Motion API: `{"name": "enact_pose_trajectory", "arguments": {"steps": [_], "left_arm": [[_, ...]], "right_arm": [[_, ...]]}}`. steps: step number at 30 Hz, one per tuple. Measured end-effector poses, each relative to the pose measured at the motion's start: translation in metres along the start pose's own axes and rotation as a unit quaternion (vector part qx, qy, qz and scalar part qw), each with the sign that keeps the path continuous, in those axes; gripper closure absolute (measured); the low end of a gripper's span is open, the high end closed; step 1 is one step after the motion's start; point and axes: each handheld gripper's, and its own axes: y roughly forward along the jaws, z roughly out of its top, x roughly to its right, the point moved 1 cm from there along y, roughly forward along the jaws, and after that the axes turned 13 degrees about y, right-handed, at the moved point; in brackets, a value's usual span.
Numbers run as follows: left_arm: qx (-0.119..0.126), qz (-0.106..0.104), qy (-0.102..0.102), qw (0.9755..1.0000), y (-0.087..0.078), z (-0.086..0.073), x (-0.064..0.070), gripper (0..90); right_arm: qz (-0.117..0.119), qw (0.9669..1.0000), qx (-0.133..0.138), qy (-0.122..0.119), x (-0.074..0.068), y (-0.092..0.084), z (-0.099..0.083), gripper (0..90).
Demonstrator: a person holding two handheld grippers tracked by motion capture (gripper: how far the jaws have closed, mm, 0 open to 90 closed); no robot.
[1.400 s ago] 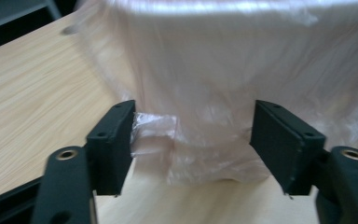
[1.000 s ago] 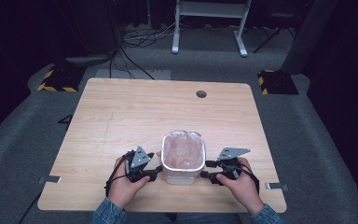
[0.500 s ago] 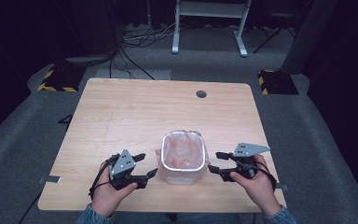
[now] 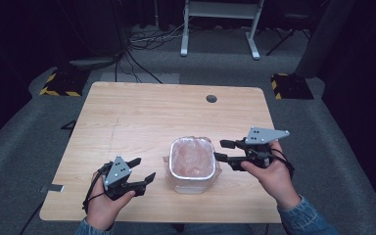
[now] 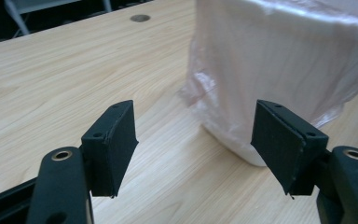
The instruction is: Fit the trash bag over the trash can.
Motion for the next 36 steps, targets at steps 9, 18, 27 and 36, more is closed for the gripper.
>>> {"name": "enact_pose_trajectory", "arguments": {"steps": [9, 18, 27, 36], "left_arm": [[-0.007, 0.032, -0.019, 0.9993, -0.015, -0.014, -0.006, 30.7], [-0.008, 0.038, -0.029, 0.9988, -0.019, -0.022, -0.009, 30.7], [-0.009, 0.029, -0.030, 0.9991, -0.014, -0.022, -0.009, 30.7], [-0.015, 0.009, -0.016, 0.9997, -0.004, -0.019, -0.003, 30.4]], "right_arm": [[0.029, 0.9992, -0.015, 0.021, -0.012, 0.047, 0.021, 46.3], [0.027, 0.9974, -0.058, -0.033, -0.030, 0.085, 0.037, 65.4], [0.004, 0.9927, -0.112, -0.045, -0.031, 0.115, 0.034, 62.3], [-0.018, 0.9729, -0.224, -0.056, -0.029, 0.134, 0.022, 51.6]]}}
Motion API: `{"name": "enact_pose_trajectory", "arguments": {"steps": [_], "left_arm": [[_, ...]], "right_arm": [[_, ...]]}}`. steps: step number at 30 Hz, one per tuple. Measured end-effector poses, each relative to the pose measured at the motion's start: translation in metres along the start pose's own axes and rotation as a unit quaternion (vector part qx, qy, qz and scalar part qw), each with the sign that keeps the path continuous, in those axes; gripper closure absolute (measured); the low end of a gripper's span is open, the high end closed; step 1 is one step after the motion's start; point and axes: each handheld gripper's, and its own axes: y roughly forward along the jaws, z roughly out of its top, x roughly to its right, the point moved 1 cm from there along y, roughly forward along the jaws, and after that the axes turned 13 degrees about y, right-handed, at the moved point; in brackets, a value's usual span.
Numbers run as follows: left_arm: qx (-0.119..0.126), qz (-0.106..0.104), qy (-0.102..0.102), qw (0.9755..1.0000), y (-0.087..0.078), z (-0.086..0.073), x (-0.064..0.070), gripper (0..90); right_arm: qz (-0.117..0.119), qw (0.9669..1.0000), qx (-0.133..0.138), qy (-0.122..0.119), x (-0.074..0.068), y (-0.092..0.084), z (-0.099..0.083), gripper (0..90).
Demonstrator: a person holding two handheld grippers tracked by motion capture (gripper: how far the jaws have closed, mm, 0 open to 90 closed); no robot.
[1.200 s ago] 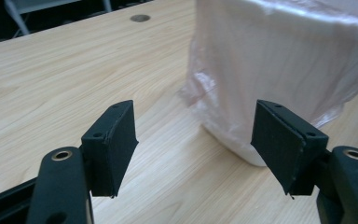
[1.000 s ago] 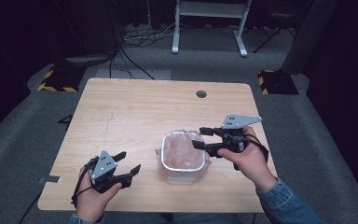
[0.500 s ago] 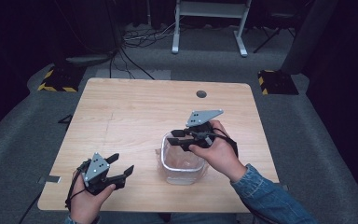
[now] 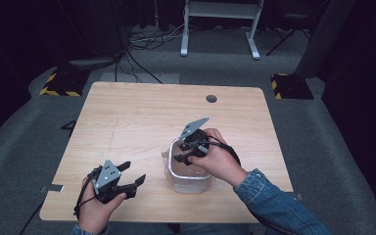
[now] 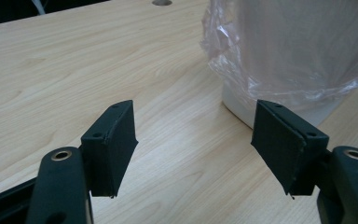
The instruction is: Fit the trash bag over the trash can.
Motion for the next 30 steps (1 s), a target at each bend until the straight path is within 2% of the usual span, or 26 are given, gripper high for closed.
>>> {"name": "enact_pose_trajectory", "arguments": {"steps": [1, 2, 4, 6, 8, 10, 13, 16, 19, 22, 23, 24, 26, 28, 30], "left_arm": [[0.000, -0.002, 0.003, 1.0000, 0.001, 0.001, 0.001, 30.4], [0.000, -0.005, 0.005, 1.0000, 0.003, 0.001, 0.002, 30.2], [-0.001, -0.012, 0.011, 0.9999, 0.005, 0.002, 0.004, 30.1], [-0.002, -0.015, 0.014, 0.9998, 0.008, 0.003, 0.005, 30.0], [-0.003, -0.021, 0.014, 0.9997, 0.010, 0.004, 0.007, 30.0], [-0.004, -0.024, 0.015, 0.9996, 0.013, 0.004, 0.007, 30.0], [-0.005, -0.027, 0.016, 0.9995, 0.016, 0.005, 0.008, 29.9], [-0.003, -0.031, 0.018, 0.9993, 0.018, 0.007, 0.009, 29.9], [-0.005, -0.034, 0.021, 0.9992, 0.021, 0.008, 0.010, 29.9], [-0.006, -0.039, 0.023, 0.9990, 0.023, 0.008, 0.011, 29.9], [-0.006, -0.041, 0.023, 0.9989, 0.024, 0.008, 0.011, 29.8], [-0.005, -0.044, 0.020, 0.9988, 0.024, 0.008, 0.012, 29.7], [-0.007, -0.045, 0.026, 0.9987, 0.025, 0.007, 0.011, 29.5], [-0.009, -0.045, 0.027, 0.9986, 0.027, 0.007, 0.012, 29.0], [-0.011, -0.050, 0.032, 0.9982, 0.030, 0.007, 0.013, 28.7]], "right_arm": [[0.002, 1.0000, -0.006, -0.007, 0.000, 0.001, -0.001, 50.8], [0.004, 0.9999, -0.001, -0.010, 0.000, 0.001, -0.001, 48.8], [0.024, 0.9993, 0.028, 0.001, 0.001, -0.006, -0.002, 47.2], [0.033, 0.9979, 0.056, 0.009, 0.003, -0.020, -0.003, 48.5], [0.026, 0.9966, 0.078, 0.009, 0.005, -0.037, -0.005, 52.7], [0.014, 0.9962, 0.085, 0.010, 0.009, -0.050, -0.009, 58.1], [0.002, 0.9976, 0.066, 0.017, 0.016, -0.054, -0.015, 65.1], [-0.015, 0.9987, 0.040, 0.028, 0.022, -0.045, -0.020, 66.9], [-0.017, 0.9991, 0.002, 0.040, 0.025, -0.034, -0.021, 71.4], [-0.018, 0.9986, -0.025, 0.044, 0.023, -0.030, -0.020, 63.6], [-0.019, 0.9988, -0.022, 0.040, 0.023, -0.030, -0.020, 61.1], [-0.013, 0.9993, -0.007, 0.034, 0.022, -0.032, -0.020, 58.8], [0.005, 0.9984, 0.048, 0.030, 0.020, -0.042, -0.022, 55.3], [0.018, 0.9925, 0.119, 0.018, 0.016, -0.059, -0.028, 48.5], [0.022, 0.9876, 0.154, 0.024, 0.015, -0.075, -0.041, 42.8]]}}
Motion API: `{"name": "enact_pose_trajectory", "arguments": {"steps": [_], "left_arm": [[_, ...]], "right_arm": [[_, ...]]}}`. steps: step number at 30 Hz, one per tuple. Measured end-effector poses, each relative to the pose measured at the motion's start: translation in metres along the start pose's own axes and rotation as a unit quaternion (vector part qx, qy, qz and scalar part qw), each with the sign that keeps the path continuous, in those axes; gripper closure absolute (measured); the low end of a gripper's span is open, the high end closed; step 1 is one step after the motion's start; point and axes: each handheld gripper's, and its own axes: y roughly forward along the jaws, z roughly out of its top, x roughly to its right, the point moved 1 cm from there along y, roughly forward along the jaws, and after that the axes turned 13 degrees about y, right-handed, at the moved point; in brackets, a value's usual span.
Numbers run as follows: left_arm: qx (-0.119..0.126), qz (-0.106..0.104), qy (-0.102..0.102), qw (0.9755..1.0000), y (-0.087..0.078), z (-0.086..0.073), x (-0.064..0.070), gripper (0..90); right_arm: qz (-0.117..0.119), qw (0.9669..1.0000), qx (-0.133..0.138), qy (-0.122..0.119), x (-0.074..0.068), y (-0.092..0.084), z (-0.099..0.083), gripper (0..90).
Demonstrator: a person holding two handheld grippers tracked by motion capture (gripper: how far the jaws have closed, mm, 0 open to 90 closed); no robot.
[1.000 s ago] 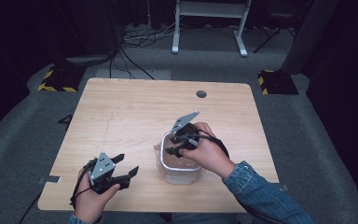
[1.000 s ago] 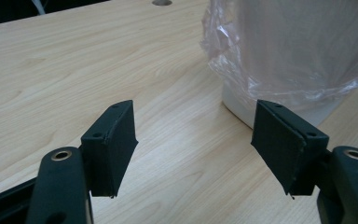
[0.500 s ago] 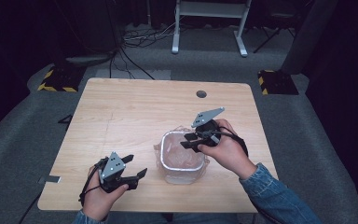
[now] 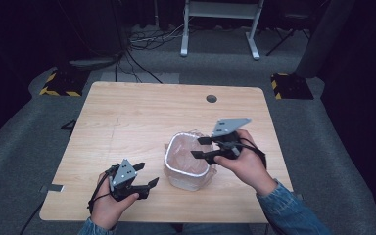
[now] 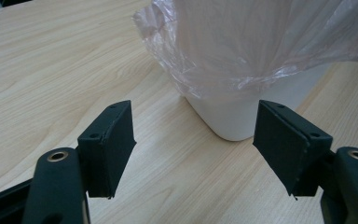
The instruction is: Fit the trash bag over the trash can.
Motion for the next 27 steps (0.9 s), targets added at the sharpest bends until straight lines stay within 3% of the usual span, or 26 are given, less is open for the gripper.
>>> {"name": "enact_pose_trajectory", "arguments": {"steps": [3, 6, 9, 11, 16, 18, 20, 27], "left_arm": [[0.003, -0.010, 0.008, 0.9999, 0.008, 0.003, 0.002, 27.9], [0.007, -0.021, 0.019, 0.9996, 0.019, 0.008, 0.003, 27.4], [0.012, -0.036, 0.024, 0.9990, 0.031, 0.013, 0.005, 27.4], [0.013, -0.047, 0.027, 0.9984, 0.039, 0.015, 0.008, 26.6], [0.010, -0.068, 0.038, 0.9969, 0.052, 0.015, 0.011, 27.9], [0.009, -0.065, 0.034, 0.9973, 0.056, 0.015, 0.010, 30.2], [0.007, -0.057, 0.035, 0.9978, 0.060, 0.013, 0.006, 28.8], [0.018, -0.047, 0.018, 0.9986, 0.075, 0.012, -0.013, 31.2]], "right_arm": [[-0.012, 0.9995, 0.019, 0.023, 0.000, -0.025, -0.025, 31.8], [-0.061, 0.9938, 0.068, 0.065, -0.004, -0.035, -0.062, 17.4], [-0.035, 0.9948, 0.056, 0.078, -0.015, -0.021, -0.094, 17.4], [-0.016, 0.9967, 0.039, 0.069, -0.020, -0.004, -0.106, 21.5], [-0.031, 0.9981, 0.028, 0.045, -0.007, 0.029, -0.109, 25.1], [-0.030, 0.9983, 0.029, 0.040, 0.001, 0.037, -0.107, 25.9], [-0.013, 0.9977, 0.035, 0.057, 0.009, 0.044, -0.106, 26.2], [-0.022, 0.9981, 0.038, 0.042, 0.031, 0.059, -0.093, 26.9]]}}
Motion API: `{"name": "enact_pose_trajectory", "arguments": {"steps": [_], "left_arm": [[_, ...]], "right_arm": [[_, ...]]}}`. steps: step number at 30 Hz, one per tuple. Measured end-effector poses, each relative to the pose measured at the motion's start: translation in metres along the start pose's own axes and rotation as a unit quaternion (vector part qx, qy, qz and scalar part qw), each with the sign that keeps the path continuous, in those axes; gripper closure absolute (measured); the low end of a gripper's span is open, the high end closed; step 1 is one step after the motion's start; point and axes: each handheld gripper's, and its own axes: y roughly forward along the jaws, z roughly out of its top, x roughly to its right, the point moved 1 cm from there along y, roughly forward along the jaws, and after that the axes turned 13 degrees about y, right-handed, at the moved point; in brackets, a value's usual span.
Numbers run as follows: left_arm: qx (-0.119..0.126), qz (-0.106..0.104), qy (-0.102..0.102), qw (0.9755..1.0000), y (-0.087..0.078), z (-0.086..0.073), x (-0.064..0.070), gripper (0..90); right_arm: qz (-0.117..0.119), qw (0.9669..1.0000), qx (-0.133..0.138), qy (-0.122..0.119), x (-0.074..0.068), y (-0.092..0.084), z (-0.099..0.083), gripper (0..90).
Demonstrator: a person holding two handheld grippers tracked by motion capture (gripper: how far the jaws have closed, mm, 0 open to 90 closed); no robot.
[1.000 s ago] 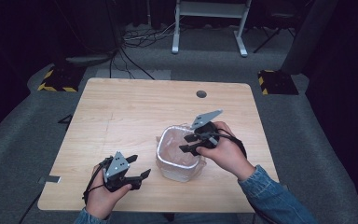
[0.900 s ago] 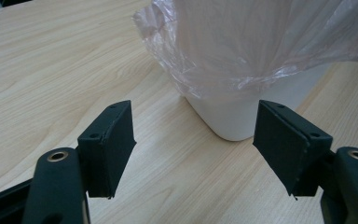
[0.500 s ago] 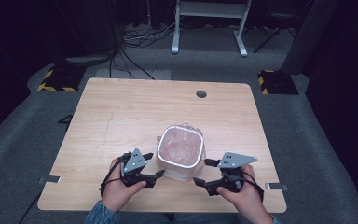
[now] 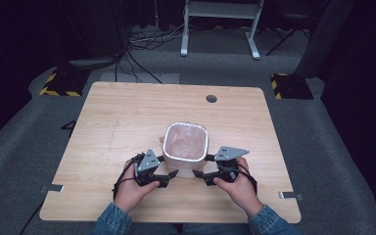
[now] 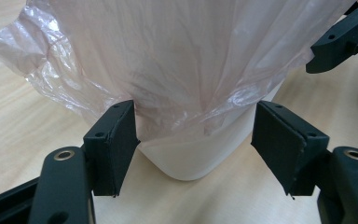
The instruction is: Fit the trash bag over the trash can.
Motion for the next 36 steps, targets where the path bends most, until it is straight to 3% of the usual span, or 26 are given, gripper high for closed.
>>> {"name": "enact_pose_trajectory", "arguments": {"steps": [2, 5, 11, 17, 22, 26, 34, 36], "left_arm": [[-0.001, -0.002, -0.003, 1.0000, 0.004, -0.001, -0.007, 31.8], [0.011, -0.001, -0.013, 0.9998, 0.003, -0.001, -0.013, 32.9], [0.018, 0.011, -0.018, 0.9996, -0.014, -0.001, -0.012, 28.1], [0.005, 0.048, -0.013, 0.9988, -0.047, -0.001, -0.016, 26.3], [-0.003, 0.080, -0.004, 0.9967, -0.078, 0.006, -0.020, 26.2], [-0.008, 0.107, -0.006, 0.9943, -0.101, 0.010, -0.025, 25.6], [-0.010, 0.134, -0.011, 0.9908, -0.128, 0.009, -0.032, 24.6], [-0.016, 0.148, -0.010, 0.9888, -0.133, 0.004, -0.037, 24.7]], "right_arm": [[-0.002, 0.9999, -0.003, -0.011, 0.007, 0.005, 0.006, 27.0], [-0.002, 1.0000, 0.000, -0.007, 0.017, 0.008, 0.011, 27.8], [-0.008, 1.0000, 0.000, 0.004, 0.024, 0.002, 0.008, 25.7], [-0.009, 0.9998, 0.019, -0.001, 0.016, -0.031, 0.008, 18.5], [-0.022, 0.9986, 0.047, -0.007, 0.015, -0.062, 0.017, 18.8], [-0.057, 0.9962, 0.065, -0.006, 0.025, -0.092, 0.023, 20.0], [-0.103, 0.9925, 0.065, 0.015, 0.043, -0.126, 0.016, 20.5], [-0.116, 0.9912, 0.062, 0.017, 0.048, -0.132, 0.012, 20.4]]}}
